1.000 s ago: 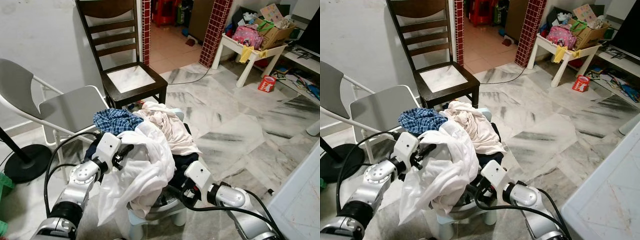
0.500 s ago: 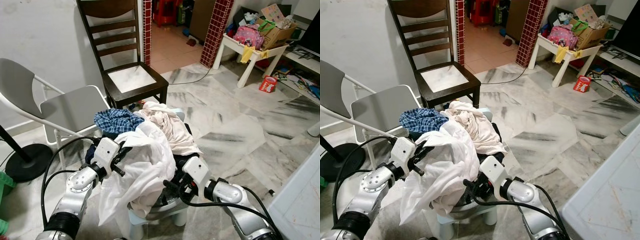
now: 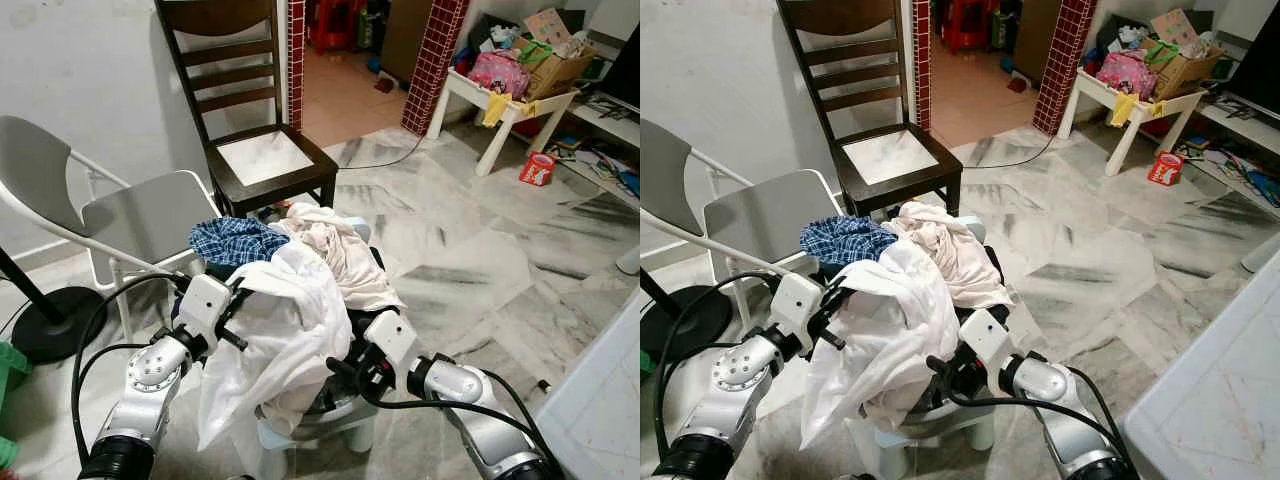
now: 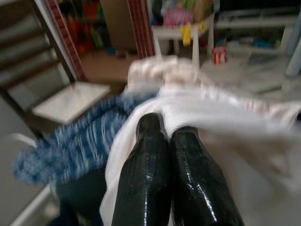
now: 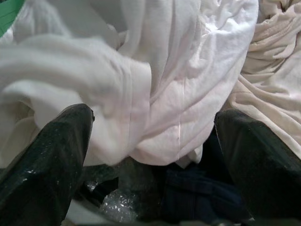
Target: Hang hanger
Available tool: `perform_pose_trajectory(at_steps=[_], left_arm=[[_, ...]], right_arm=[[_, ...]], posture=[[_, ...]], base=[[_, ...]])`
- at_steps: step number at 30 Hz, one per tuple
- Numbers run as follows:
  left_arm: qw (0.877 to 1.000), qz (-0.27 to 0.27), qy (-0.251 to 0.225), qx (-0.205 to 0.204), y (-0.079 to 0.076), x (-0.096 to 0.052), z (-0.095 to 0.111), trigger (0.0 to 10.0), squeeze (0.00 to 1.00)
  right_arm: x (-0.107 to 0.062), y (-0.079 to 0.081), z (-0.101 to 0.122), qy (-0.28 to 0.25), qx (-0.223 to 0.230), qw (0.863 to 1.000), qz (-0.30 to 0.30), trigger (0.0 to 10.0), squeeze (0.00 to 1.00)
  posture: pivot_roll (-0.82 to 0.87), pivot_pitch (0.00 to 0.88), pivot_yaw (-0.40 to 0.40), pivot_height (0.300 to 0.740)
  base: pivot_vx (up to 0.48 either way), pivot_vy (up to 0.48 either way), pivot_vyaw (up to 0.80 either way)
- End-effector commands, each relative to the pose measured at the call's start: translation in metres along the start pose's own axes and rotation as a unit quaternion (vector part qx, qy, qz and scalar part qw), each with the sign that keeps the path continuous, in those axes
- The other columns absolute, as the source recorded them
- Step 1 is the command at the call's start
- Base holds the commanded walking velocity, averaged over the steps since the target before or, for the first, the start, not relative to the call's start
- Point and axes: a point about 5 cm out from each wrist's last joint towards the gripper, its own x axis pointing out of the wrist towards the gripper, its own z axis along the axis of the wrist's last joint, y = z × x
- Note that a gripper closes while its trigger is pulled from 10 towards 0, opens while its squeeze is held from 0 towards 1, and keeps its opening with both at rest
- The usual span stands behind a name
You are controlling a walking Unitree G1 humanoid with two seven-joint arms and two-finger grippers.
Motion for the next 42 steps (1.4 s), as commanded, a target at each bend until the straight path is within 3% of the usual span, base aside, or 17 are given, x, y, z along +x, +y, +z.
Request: perform_pose_trajectory(at_steps=[1, 5, 6, 10, 11, 12, 17, 18, 21, 24, 26, 27, 29, 31, 35, 36, 42], left_arm=[[0.998, 0.016, -0.047, 0.032, 0.003, 0.005, 0.021, 0.0, 0.0], [0.979, 0.075, -0.154, 0.113, 0.019, 0.01, 0.078, 0.0, 0.0], [0.979, 0.075, -0.154, 0.113, 0.019, 0.01, 0.078, 0.0, 0.0], [0.952, 0.117, -0.243, 0.142, 0.031, 0.01, 0.137, 0.0, 0.0], [0.952, 0.117, -0.243, 0.142, 0.031, 0.01, 0.137, 0.0, 0.0], [0.941, 0.132, -0.272, 0.151, 0.034, 0.009, 0.157, 0.0, 0.0], [0.915, 0.159, -0.332, 0.168, 0.036, 0.005, 0.199, 0.0, 0.0], [0.897, 0.169, -0.366, 0.179, 0.036, 0.001, 0.223, 0.0, 0.0], [0.878, 0.2, -0.392, 0.189, 0.038, -0.006, 0.245, 0.0, 0.0], [0.88, 0.198, -0.389, 0.189, 0.037, -0.005, 0.246, 0.0, 0.0], [0.939, 0.072, -0.3, 0.152, 0.011, 0.012, 0.201, 0.0, 0.0], [0.939, 0.072, -0.3, 0.152, 0.011, 0.012, 0.201, 0.0, 0.0], [0.971, 0.025, -0.205, 0.122, -0.004, 0.015, 0.154, 0.0, 0.0], [0.989, 0.025, -0.121, 0.076, -0.012, 0.009, 0.109, 0.0, 0.0], [0.999, 0.036, -0.019, 0.005, -0.025, -0.008, 0.046, 0.0, 0.0], [0.999, 0.033, 0.032, -0.017, -0.033, -0.018, 0.019, 0.0, 0.0], [0.993, 0.012, 0.093, -0.07, -0.047, -0.028, -0.004, 0.0, 0.0]], right_arm=[[0.0, -0.004, 0.0, -0.003, -0.004, 1.0, -0.014, 10.0, 0.0], [0.003, -0.009, 0.005, -0.019, -0.008, 0.999, -0.044, 10.0, 0.0], [0.003, -0.009, 0.005, -0.019, -0.008, 0.999, -0.044, 10.0, 0.0], [0.009, -0.017, 0.013, -0.034, -0.015, 0.996, -0.075, 10.0, 0.0], [0.009, -0.017, 0.013, -0.034, -0.015, 0.996, -0.075, 10.0, 0.0], [0.01, -0.019, 0.015, -0.039, -0.016, 0.996, -0.082, 10.0, 0.0], [0.013, -0.024, 0.018, -0.046, -0.02, 0.994, -0.099, 10.0, 0.0], [0.014, -0.026, 0.018, -0.046, -0.019, 0.993, -0.106, 10.0, 0.0], [0.016, -0.027, 0.018, -0.045, -0.02, 0.992, -0.112, 10.0, 0.0], [0.017, -0.027, 0.018, -0.046, -0.02, 0.992, -0.114, 10.0, 0.0], [0.019, -0.028, 0.018, -0.046, -0.019, 0.992, -0.119, 10.0, 0.0], [0.019, -0.028, 0.018, -0.046, -0.019, 0.992, -0.119, 10.0, 0.0], [0.019, -0.029, 0.017, -0.046, -0.019, 0.991, -0.122, 10.0, 0.0], [0.019, -0.03, 0.015, -0.043, -0.02, 0.991, -0.125, 10.0, 0.0], [0.017, -0.034, 0.014, -0.04, -0.019, 0.99, -0.13, 10.0, 0.0], [0.015, -0.035, 0.013, -0.039, -0.02, 0.99, -0.132, 10.0, 0.0], [0.014, -0.039, 0.013, -0.038, -0.023, 0.99, -0.132, 10.0, 0.0]], posture=[[0.0, 0.048, -0.026, 0.74], [0.01, 0.041, -0.033, 0.74], [0.01, 0.041, -0.033, 0.74], [0.03, 0.032, -0.045, 0.74], [0.03, 0.032, -0.045, 0.74], [0.04, 0.029, -0.048, 0.74], [0.04, 0.024, -0.052, 0.74], [0.05, 0.023, -0.054, 0.74], [0.05, 0.02, -0.054, 0.74], [0.06, 0.018, -0.053, 0.74], [0.06, 0.016, -0.051, 0.74], [0.06, 0.016, -0.051, 0.74], [0.06, 0.016, -0.051, 0.74], [0.06, 0.016, -0.051, 0.74], [0.05, 0.019, -0.055, 0.74], [0.05, 0.022, -0.057, 0.74], [0.05, 0.022, -0.069, 0.74]], base=[[0.0, 0.0, 0.0], [0.0, 0.0, 0.0], [0.0, 0.0, 0.0], [0.0, 0.0, 0.0], [0.0, 0.0, 0.0], [0.0, 0.0, 0.0], [0.0, 0.0, 0.0], [0.0, 0.0, 0.0], [0.0, 0.0, 0.0], [0.0, 0.0, 0.0], [0.0, 0.0, 0.0], [0.0, 0.0, 0.0], [0.0, 0.0, 0.0], [0.0, 0.0, 0.0], [0.0, 0.0, 0.0], [0.0, 0.0, 0.0], [0.0, 0.0, 0.0]])
